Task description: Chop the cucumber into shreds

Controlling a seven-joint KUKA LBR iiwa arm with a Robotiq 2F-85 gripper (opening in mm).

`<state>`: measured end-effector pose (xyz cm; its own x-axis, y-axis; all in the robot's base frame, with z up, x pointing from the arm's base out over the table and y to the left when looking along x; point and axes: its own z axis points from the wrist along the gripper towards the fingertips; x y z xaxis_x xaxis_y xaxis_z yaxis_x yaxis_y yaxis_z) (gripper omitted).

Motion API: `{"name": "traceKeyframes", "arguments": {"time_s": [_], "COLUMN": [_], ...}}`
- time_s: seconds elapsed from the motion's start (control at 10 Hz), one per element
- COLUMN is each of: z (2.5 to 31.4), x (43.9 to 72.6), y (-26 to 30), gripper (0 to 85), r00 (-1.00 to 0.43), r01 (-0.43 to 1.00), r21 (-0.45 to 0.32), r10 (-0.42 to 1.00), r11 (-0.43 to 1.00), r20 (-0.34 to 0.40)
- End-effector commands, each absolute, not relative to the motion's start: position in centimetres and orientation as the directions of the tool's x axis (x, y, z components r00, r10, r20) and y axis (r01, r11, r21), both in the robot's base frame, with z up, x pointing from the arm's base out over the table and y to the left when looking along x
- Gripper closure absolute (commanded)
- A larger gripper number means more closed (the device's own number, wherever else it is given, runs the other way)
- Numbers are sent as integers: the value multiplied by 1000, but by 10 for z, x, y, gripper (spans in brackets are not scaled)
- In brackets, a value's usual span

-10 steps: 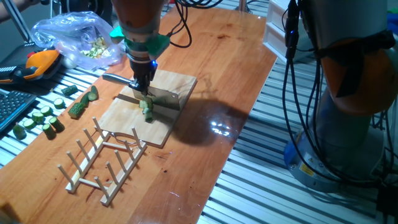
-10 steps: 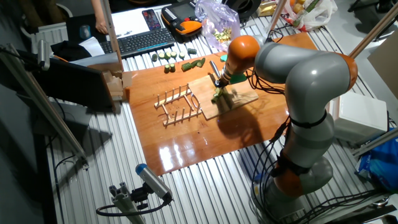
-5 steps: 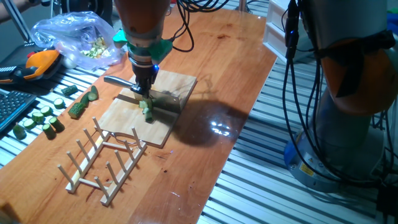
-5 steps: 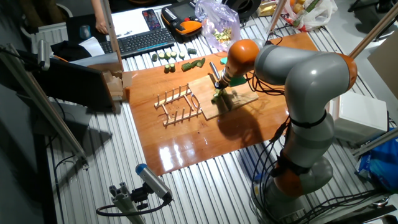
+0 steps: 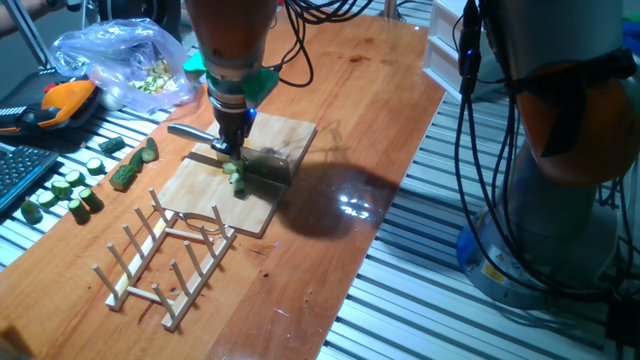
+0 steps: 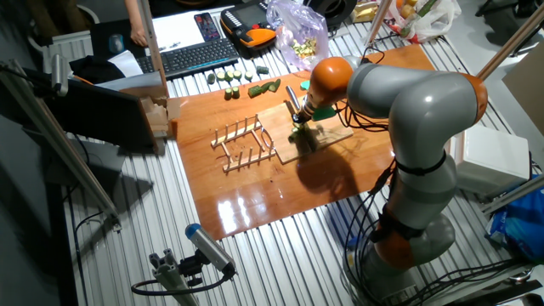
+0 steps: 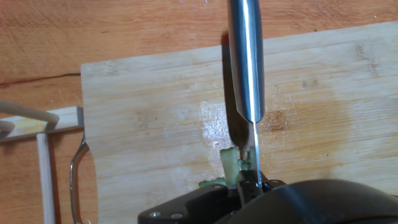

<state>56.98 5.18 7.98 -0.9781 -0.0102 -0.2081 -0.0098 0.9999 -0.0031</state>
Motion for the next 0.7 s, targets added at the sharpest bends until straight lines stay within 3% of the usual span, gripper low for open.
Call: {"name": "traceKeyframes", "arguments": {"time_s": [0.0, 0.6], "z": [79, 110], "x": [570, 574], "y": [52, 49], "gripper": [850, 850], "r00": [-978, -985], "r01": [-10, -11], "r21": [-5, -18], "r10": [-10, -14], "r11": [1000, 1000], "r20": [-209, -173]}}
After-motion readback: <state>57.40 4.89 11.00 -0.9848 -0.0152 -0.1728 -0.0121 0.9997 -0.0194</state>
